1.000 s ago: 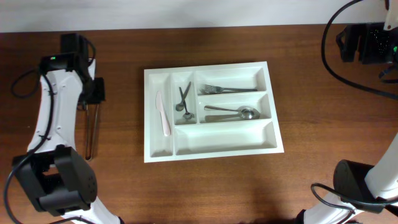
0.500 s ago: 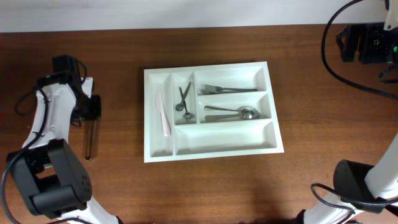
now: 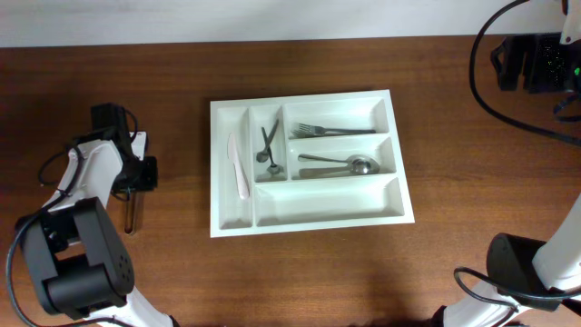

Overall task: Pack container
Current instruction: 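Move the left gripper to the metal tongs and grasp them, then carry the tongs with the left gripper into the bottom compartment and release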

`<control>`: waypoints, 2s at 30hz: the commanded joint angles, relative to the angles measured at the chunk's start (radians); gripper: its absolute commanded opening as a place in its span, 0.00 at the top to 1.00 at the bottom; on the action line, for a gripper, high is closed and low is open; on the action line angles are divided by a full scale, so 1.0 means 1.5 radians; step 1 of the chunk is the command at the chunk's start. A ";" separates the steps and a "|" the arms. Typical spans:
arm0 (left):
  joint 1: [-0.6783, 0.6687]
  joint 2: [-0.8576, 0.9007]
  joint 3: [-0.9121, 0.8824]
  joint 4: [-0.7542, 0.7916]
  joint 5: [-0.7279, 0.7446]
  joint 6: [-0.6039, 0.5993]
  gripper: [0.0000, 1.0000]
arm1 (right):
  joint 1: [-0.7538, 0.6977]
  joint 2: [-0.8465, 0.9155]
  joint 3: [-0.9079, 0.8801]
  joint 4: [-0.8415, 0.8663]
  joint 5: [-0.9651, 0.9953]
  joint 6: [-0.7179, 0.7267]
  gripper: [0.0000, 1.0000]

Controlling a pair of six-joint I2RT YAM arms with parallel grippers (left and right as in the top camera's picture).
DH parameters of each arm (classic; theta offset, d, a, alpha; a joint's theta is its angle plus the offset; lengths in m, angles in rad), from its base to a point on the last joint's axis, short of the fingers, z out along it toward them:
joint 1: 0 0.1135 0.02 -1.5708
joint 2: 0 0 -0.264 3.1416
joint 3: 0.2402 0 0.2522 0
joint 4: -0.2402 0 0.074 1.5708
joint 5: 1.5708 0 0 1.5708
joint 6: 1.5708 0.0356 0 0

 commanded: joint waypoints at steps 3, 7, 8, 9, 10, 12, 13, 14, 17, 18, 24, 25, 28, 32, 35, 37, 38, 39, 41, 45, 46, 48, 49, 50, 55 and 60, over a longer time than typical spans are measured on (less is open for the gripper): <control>0.005 -0.006 -0.020 0.022 0.007 0.009 0.64 | -0.004 0.001 0.001 -0.004 0.001 0.006 0.01; 0.013 0.002 -0.020 0.029 0.007 0.009 0.64 | -0.004 0.001 0.001 -0.004 0.001 0.006 0.01; 0.016 0.005 -0.020 0.029 0.007 0.009 0.64 | -0.004 0.001 0.001 -0.004 0.001 0.006 0.01; 0.018 0.010 -0.020 0.029 0.007 0.009 0.64 | -0.004 0.001 0.001 -0.004 0.001 0.006 0.01; 0.020 0.014 -0.020 0.030 0.007 0.009 0.65 | -0.004 0.001 0.001 -0.004 0.001 0.006 0.01; 0.024 0.025 -0.020 0.032 0.007 0.009 0.65 | -0.004 0.001 0.001 -0.004 0.001 0.006 0.01; 0.026 0.029 -0.020 0.033 0.007 0.009 0.65 | -0.004 0.001 0.001 -0.004 0.001 0.006 0.01; 0.028 0.037 -0.020 0.036 0.007 0.012 0.65 | -0.004 0.001 0.001 -0.004 0.001 0.006 0.01; 0.028 0.049 -0.020 0.039 0.008 0.017 0.66 | -0.004 0.001 0.001 -0.004 0.001 0.006 0.01; 0.028 0.056 -0.020 0.040 0.008 0.020 0.68 | -0.004 0.001 0.001 -0.004 0.001 0.006 0.01; 0.028 0.066 -0.019 0.038 0.009 0.021 0.98 | -0.004 0.001 0.001 -0.004 0.001 0.006 0.01; 0.028 0.065 -0.019 0.037 0.009 0.021 0.98 | -0.004 0.001 0.001 -0.004 0.001 0.006 0.01; 0.028 0.060 -0.001 0.022 -0.002 0.021 0.98 | -0.004 0.001 0.001 -0.004 0.001 0.006 0.01; 0.028 0.045 0.070 -0.030 -0.018 0.012 0.98 | -0.004 0.001 0.001 -0.004 0.001 0.006 0.01; 0.026 0.028 0.150 -0.080 -0.003 -0.010 0.98 | -0.004 0.001 0.001 -0.004 0.001 0.006 0.01; 0.021 0.015 0.204 -0.111 0.028 -0.009 0.98 | -0.004 0.001 0.001 -0.004 0.001 0.006 0.01; 0.017 0.008 0.229 -0.127 0.045 -0.009 0.98 | -0.004 0.001 0.001 -0.004 0.001 0.006 0.01; 0.010 0.002 0.255 -0.147 0.066 -0.009 0.98 | -0.004 0.001 0.001 -0.004 0.001 0.006 0.01; -0.004 -0.009 0.290 -0.172 0.101 -0.009 0.98 | -0.004 0.001 0.001 -0.004 0.001 0.006 0.02; -0.058 -0.039 0.330 -0.195 0.174 0.000 0.98 | -0.004 0.001 0.001 -0.004 0.001 0.006 0.01; -0.076 -0.048 0.333 -0.197 0.192 0.016 0.98 | -0.004 0.001 0.001 -0.004 0.001 0.006 0.01; -0.122 -0.066 0.333 -0.198 0.220 0.041 0.98 | -0.004 0.001 0.001 -0.004 0.001 0.006 0.01; -0.150 -0.075 0.333 -0.197 0.234 0.055 0.98 | -0.004 0.001 0.001 -0.004 0.001 0.006 0.01; -0.173 -0.080 0.333 -0.197 0.245 0.067 0.98 | -0.004 0.001 0.001 -0.004 0.001 0.006 0.01; -0.337 -0.088 0.332 -0.202 0.267 0.135 0.98 | -0.004 0.001 0.001 -0.004 0.001 0.006 0.01; -0.469 -0.082 0.330 -0.209 0.262 0.189 0.98 | -0.004 0.001 0.001 -0.004 0.001 0.006 0.01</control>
